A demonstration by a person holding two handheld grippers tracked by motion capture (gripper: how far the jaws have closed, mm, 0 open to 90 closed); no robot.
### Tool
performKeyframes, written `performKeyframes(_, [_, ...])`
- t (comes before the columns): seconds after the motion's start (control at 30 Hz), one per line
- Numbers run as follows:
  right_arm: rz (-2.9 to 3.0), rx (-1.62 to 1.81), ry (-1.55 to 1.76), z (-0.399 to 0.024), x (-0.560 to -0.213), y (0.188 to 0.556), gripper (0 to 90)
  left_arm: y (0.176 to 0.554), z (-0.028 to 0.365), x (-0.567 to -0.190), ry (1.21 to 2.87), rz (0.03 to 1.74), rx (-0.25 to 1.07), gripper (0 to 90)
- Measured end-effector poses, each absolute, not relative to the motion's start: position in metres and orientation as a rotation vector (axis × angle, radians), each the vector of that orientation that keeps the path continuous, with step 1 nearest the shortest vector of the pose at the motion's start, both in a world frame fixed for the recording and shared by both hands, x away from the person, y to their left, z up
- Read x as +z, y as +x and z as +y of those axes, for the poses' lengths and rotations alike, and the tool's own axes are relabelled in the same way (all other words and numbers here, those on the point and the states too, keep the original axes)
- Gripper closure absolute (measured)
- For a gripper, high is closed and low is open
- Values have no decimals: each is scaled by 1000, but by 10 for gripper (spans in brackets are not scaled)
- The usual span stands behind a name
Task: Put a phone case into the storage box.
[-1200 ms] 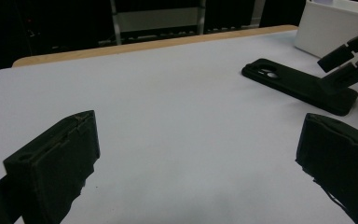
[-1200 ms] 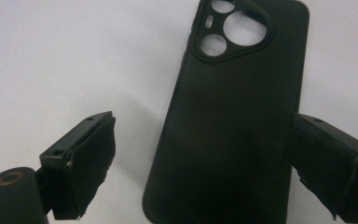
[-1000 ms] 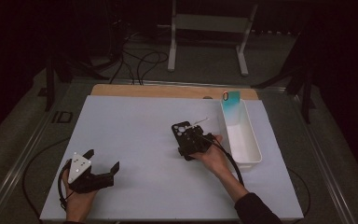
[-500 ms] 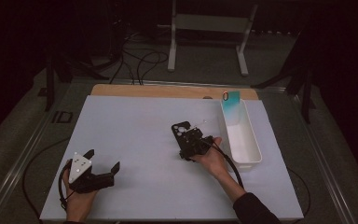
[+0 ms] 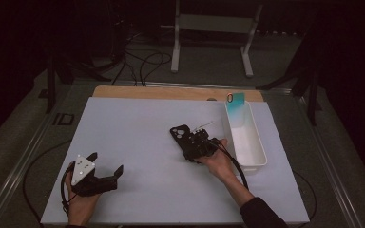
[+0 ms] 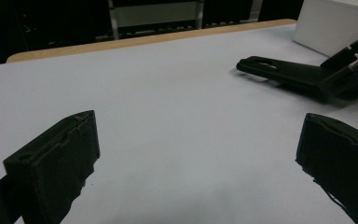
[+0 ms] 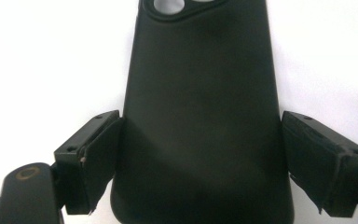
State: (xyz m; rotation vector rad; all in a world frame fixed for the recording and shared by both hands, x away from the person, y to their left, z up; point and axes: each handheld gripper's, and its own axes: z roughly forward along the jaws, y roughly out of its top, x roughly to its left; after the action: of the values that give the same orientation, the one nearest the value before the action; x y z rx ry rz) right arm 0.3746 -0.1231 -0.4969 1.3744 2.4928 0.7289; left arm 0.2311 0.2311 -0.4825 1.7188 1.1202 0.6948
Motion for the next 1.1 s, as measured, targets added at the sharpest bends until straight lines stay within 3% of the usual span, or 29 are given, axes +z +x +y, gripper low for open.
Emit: performKeyframes(1.1, [2370, 1153, 1207, -128, -440, 344, 150, 264, 200, -442, 1700, 1084, 533, 0])
